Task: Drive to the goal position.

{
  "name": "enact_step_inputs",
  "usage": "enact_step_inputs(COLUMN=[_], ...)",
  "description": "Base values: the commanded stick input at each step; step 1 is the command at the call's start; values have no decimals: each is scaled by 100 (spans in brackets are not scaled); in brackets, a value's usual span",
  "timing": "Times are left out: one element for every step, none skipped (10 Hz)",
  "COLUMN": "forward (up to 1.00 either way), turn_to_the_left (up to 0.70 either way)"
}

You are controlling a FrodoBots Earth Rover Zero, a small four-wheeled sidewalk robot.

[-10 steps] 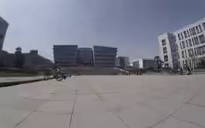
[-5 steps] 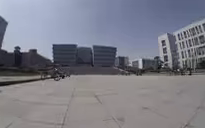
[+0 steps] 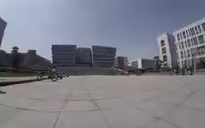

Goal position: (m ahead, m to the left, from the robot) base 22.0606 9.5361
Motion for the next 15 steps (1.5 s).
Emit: enact_step_inputs(forward=[70, 70, 70, 70, 70, 70, 70, 70, 70, 70, 70, 70, 70, 70, 70], turn_to_the_left=[0, 0, 0, 0, 0, 6, 14, 10, 4, 0, 0, 0, 0, 0, 0])
